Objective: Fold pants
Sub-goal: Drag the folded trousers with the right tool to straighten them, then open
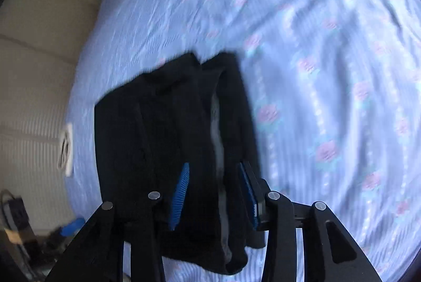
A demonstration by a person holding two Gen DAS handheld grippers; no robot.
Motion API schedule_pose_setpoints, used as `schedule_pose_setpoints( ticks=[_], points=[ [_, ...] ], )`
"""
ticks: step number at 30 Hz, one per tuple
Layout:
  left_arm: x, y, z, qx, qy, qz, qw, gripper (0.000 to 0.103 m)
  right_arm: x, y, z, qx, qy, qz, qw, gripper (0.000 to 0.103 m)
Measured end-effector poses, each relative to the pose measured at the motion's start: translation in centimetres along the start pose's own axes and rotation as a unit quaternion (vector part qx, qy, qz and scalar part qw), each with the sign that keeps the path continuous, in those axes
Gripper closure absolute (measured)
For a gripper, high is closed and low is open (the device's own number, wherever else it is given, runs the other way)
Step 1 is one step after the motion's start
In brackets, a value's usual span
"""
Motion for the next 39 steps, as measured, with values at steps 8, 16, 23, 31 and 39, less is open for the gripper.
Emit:
schedule_pose_setpoints(
  ticks=[8,16,23,31,39],
  points=[
    [-0.5,-0.2,0.2,-0.005,0.001,0.002,1.0000,0.014,1.7,0.9,4.2,-0.006,0.078,-0.018,0.997,0.077],
    [-0.5,-0.4,0.5,-0.004,0.005,0.008,0.9999,0.014,0.0,-3.0,5.2,0.011,0.082,0.018,0.996,0.079],
    [-0.6,0.0,0.4,-0.014,-0.013,0.007,0.9998,0.014,-0.5,-0.6,3.7,0.022,0.075,-0.025,0.997,0.098],
    [-0.4,-0.5,-0.3,-0.013,-0.020,0.011,0.9997,0.014,-0.9,-2.7,1.0,0.015,0.017,-0.001,1.000,0.092],
    [0.0,-0.8,0.9,-0.020,0.000,0.017,0.9997,0.014,0.2,-1.5,-1.6,0.070,0.029,-0.022,0.997,0.053]
  ],
)
Point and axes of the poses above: each gripper's, at about its wrist camera, not at the fingertips, and y roughly against the way its jaws point, z to its left, x to its underside, the point moved 5 cm from there along -y, roughly the way its jaws point, and after that the axes turned 8 degrees about x, right-handed, at the moved point
